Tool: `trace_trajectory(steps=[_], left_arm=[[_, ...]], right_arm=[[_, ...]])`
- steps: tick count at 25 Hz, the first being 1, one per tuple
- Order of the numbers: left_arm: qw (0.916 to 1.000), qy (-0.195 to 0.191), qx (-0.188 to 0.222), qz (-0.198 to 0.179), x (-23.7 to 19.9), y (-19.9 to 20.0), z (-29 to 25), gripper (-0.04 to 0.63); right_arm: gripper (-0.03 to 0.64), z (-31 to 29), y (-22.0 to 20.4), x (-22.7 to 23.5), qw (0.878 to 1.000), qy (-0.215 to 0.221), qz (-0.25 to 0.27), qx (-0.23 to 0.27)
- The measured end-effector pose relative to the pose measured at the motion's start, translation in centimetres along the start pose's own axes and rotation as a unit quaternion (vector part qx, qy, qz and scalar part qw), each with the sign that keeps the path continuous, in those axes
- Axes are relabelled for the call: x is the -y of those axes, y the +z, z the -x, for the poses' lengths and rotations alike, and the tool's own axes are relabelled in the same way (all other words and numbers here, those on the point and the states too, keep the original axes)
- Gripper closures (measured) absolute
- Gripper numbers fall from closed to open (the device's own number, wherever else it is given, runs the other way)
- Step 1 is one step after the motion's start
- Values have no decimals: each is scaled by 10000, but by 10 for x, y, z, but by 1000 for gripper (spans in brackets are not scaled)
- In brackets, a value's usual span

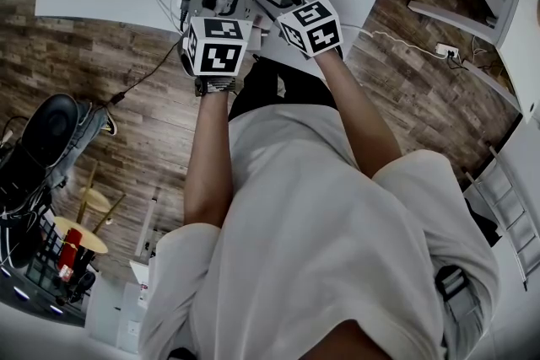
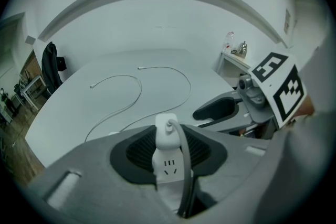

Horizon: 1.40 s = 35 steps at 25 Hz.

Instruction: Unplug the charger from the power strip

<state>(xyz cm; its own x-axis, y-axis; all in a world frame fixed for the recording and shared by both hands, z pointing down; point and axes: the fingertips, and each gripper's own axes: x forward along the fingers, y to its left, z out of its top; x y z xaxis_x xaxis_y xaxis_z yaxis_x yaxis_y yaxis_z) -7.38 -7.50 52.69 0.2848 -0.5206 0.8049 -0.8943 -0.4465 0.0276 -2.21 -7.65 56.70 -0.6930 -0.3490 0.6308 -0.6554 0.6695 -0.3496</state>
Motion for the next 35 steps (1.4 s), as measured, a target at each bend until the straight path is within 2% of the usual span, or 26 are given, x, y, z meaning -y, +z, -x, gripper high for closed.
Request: trace_trajectory(steps=[6, 8, 11, 16, 19, 23, 28, 30, 32, 35], left_arm=[[9962, -287, 220, 792, -8, -1, 3, 456], [9947, -345, 257, 929, -7, 0, 3, 456], [9958, -304, 230, 833, -8, 0, 1, 456], [9999, -83, 22, 103, -4, 1, 1, 456], [10000, -50, -46, -70, -2, 0, 0, 456], [9998, -121, 11, 129, -7, 0, 1, 456], [9955, -348, 178, 860, -13, -2, 3, 456], [9942, -385, 212, 986, -13, -2, 3, 456], [9948, -342, 204, 936, -13, -2, 3, 456], [9980, -204, 102, 589, -13, -2, 3, 456]], right_arm=[[403, -1, 0, -1, 10000, 5, -17, 2], [402, -1, 0, 0, 10000, 2, -22, 0], [402, -2, 1, 2, 10000, -10, -30, 0], [402, -2, 1, 0, 10000, -7, -24, -5], [400, -2, 1, -1, 10000, -13, -28, -7], [400, -5, 1, -2, 10000, -11, -29, -12], [397, -5, 2, -2, 10000, 3, -50, -17], [394, -5, 2, -1, 10000, -10, -50, -14], [393, -5, 1, -1, 10000, -12, -50, -11], [393, -6, 2, -1, 10000, 0, -56, -27]])
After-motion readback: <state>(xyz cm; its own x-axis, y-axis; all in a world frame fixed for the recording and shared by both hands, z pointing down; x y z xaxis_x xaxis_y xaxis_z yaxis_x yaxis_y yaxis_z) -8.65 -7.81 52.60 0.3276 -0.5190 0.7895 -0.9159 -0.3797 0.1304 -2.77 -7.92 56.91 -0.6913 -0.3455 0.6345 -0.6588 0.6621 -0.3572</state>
